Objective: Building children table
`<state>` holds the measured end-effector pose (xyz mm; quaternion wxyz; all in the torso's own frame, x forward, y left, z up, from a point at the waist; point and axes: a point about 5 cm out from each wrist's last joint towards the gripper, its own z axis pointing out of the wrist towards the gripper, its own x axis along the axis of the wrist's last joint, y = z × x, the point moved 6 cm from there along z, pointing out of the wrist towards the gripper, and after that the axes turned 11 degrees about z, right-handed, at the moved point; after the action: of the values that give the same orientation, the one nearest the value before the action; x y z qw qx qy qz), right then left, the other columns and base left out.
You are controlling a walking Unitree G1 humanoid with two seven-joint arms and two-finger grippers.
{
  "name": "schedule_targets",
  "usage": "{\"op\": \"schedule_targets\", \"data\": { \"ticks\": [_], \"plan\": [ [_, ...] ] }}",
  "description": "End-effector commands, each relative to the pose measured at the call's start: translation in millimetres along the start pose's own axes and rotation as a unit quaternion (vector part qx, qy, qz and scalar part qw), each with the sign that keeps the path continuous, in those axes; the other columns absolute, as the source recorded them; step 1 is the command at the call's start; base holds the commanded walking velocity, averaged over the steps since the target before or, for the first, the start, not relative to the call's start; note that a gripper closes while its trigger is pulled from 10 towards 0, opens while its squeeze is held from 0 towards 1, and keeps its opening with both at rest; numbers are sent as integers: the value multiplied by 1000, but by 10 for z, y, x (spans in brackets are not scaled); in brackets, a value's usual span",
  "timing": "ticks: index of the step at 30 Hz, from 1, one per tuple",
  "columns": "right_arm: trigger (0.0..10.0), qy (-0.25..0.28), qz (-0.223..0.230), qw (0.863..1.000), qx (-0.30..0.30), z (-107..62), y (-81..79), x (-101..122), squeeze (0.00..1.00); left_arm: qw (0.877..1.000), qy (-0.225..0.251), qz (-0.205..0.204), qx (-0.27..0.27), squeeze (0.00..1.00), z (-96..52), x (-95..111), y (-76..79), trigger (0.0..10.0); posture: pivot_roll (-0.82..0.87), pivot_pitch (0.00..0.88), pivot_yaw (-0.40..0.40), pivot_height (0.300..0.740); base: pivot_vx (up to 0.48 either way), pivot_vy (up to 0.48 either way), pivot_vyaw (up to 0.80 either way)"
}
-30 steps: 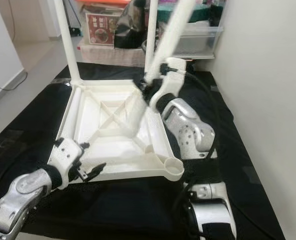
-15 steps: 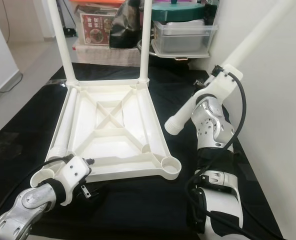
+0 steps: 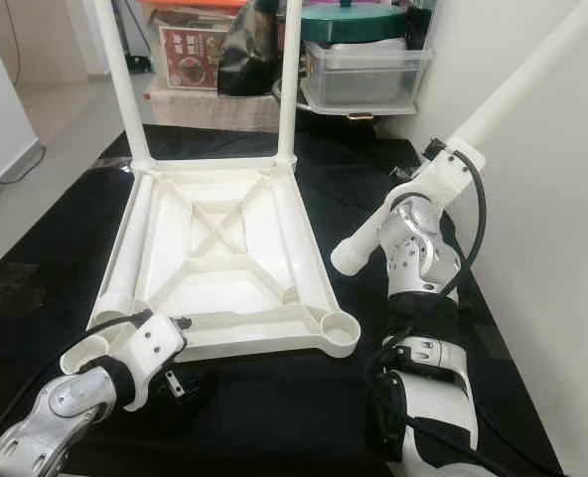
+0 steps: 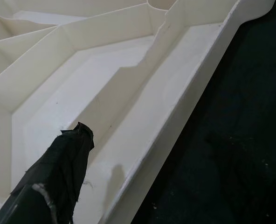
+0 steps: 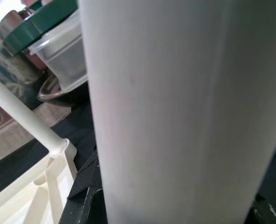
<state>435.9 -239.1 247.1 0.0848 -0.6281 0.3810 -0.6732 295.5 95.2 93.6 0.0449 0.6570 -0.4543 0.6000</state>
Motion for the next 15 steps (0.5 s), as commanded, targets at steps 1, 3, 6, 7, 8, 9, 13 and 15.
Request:
{"op": "schedule_targets", "data": {
  "ticks": [1,3,6,7,8,9,13,15],
  "plan": [
    [0,-1,7,999,37,-34,-180,-5,0,1000,-1,-1,-11,0,20,-19,59,10000,88,0,-33,740,0,0,0],
    [0,-7,1,995,97,-117,-417,-36,0,1000,3,0,-9,0,25,-2,36,10000,87,0,-33,740,0,0,0],
    [0,-57,7,954,295,-574,-1104,-230,0,1000,12,6,-1,0,42,45,-54,10000,83,0,-31,740,0,0,0],
    [0,-57,7,954,295,-574,-1104,-230,0,1000,12,6,-1,0,42,45,-54,10000,83,0,-31,740,0,0,0],
    [0,-94,-5,907,410,-993,-1415,-422,0,1000,19,10,4,0,53,87,-128,10000,83,0,-31,740,0,0,0],
    [0,-94,-5,907,410,-993,-1415,-422,0,1000,19,10,4,0,53,87,-128,10000,83,0,-31,740,0,0,0],
    [0,-132,-35,879,457,-1244,-1462,-682,0,999,29,16,8,0,76,140,-196,10000,84,0,-32,740,0,0,0],
    [0,-145,-45,866,476,-1352,-1471,-766,0,999,32,19,10,0,84,157,-226,10000,81,0,-29,740,0,0,0]
  ]
}}
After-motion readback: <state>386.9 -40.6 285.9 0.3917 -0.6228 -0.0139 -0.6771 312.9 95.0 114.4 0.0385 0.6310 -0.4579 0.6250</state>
